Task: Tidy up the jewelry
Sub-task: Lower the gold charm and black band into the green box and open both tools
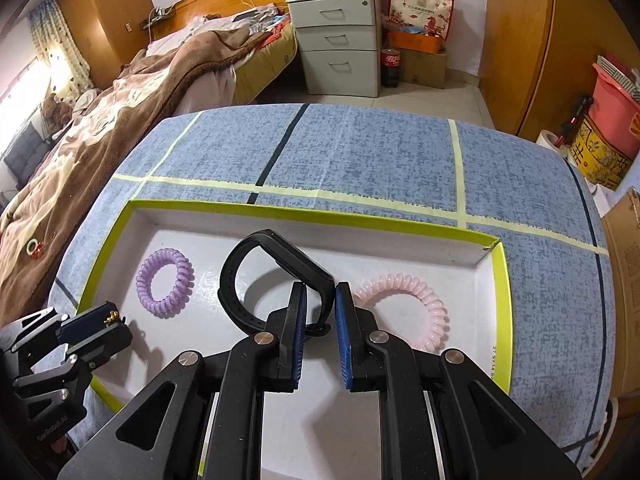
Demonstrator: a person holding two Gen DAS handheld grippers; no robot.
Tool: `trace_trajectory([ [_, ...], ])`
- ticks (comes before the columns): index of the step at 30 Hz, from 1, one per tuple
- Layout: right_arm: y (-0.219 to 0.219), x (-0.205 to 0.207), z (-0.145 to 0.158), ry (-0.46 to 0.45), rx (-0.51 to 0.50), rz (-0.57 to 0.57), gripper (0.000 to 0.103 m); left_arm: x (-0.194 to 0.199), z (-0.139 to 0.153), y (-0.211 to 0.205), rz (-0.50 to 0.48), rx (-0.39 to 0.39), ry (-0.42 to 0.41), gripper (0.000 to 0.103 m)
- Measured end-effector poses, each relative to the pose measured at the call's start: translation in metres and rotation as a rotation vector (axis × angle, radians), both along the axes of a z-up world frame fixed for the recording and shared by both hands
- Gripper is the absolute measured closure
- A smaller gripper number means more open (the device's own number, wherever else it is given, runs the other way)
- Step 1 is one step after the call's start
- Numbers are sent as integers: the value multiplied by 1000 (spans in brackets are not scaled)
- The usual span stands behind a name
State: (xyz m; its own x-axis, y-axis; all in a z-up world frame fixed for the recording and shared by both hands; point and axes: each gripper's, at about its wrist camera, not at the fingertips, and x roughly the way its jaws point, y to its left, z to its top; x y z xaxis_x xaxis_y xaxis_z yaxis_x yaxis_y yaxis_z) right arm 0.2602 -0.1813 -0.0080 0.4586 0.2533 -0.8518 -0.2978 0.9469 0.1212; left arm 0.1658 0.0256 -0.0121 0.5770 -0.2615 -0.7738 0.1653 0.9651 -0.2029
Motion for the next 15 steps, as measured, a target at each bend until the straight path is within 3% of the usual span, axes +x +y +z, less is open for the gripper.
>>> trace_trajectory([
  [15,4,3,-2,9,-19,-16,86,3,-3,-3,3,5,5,76],
])
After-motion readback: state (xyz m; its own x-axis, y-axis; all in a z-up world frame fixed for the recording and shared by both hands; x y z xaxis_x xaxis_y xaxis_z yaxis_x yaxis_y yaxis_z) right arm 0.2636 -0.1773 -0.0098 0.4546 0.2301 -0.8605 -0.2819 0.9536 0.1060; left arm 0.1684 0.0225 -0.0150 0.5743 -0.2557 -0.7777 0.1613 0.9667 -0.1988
